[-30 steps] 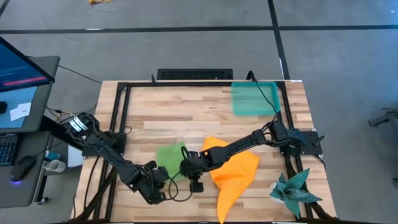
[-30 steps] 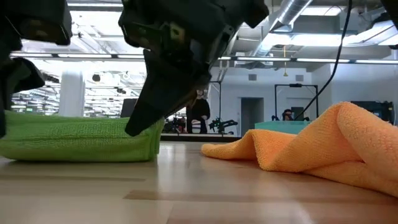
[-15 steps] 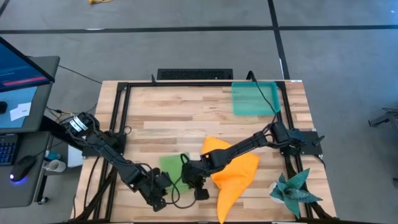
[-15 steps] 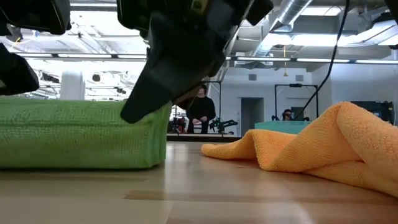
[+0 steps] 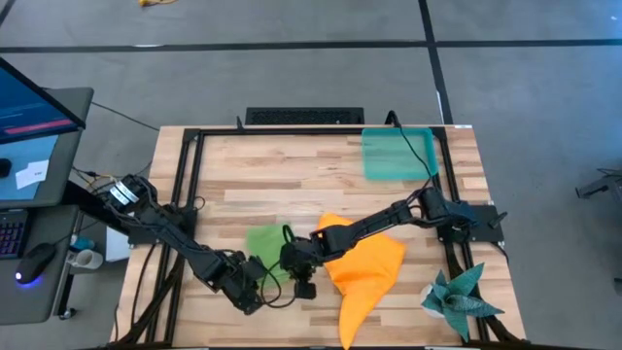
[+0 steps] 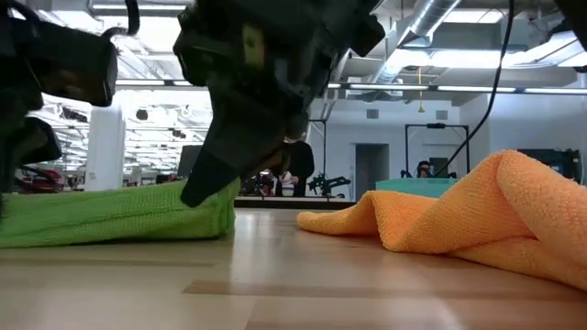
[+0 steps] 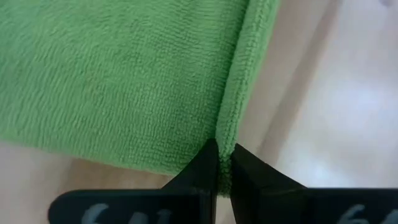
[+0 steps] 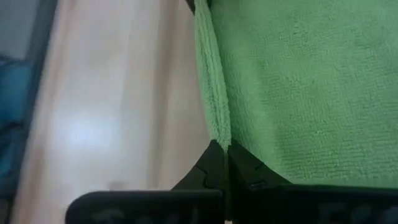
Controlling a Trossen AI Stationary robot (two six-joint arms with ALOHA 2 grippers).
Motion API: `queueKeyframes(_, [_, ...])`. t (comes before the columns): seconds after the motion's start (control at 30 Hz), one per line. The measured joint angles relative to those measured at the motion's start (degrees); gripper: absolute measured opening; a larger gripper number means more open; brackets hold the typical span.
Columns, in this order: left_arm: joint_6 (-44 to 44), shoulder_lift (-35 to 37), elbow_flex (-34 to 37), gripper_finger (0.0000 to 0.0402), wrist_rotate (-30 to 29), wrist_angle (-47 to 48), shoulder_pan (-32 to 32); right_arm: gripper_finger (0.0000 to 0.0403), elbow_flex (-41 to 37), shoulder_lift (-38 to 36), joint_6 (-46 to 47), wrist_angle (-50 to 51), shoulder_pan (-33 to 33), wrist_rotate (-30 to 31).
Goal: Roll microfiber towels into tight, uniform cylinder then place into a basket
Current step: Roll the green microfiber towel
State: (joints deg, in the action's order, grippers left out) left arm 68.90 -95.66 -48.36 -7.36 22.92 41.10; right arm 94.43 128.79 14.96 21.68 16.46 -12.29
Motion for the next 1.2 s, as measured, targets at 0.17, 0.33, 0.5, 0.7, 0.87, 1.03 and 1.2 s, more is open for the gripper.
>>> queueKeyframes(0.17, [-1.14, -0.02, -0.11, 0.0013, 4.19, -6.17, 0.04, 0.0011, 0.0, -0.02, -1.26, -0.06, 1.36, -8.7])
queueKeyframes(0.33, [1.27, -0.02, -0.07, 0.0013, 7.74, -7.28, -0.33, 0.0013, 0.07, -0.02, -0.6, 0.03, 1.37, -10.85])
queueKeyframes(0.5, [3.23, -0.01, -0.11, 0.0013, 10.6, -9.26, -0.68, 0.0011, 0.07, -0.04, 0.07, 0.14, 1.16, -15.41])
queueKeyframes(0.7, [2.58, -0.04, 0.06, 0.0017, 10.92, -9.67, -1.7, 0.0013, 0.0, -0.11, 7.16, 1.21, 0.02, -13.29])
queueKeyframes(0.87, [-1.48, -0.19, 0.45, 0.0036, 12.9, -5.9, -1.27, 0.0011, -0.44, -0.15, 10.03, 4.88, -0.02, -12.9])
queueKeyframes(1.03, [-2.63, -0.13, 0.19, 0.0066, 11.98, -1.57, -1.52, 0.0014, -0.31, -0.13, 13.19, 6.16, -0.01, -9.55])
queueKeyframes(1.2, [-5.06, -0.08, 0.11, 0.0083, 13.0, -1.35, -1.83, 0.0013, -0.22, -0.11, 13.55, 5.1, -0.8, -9.45])
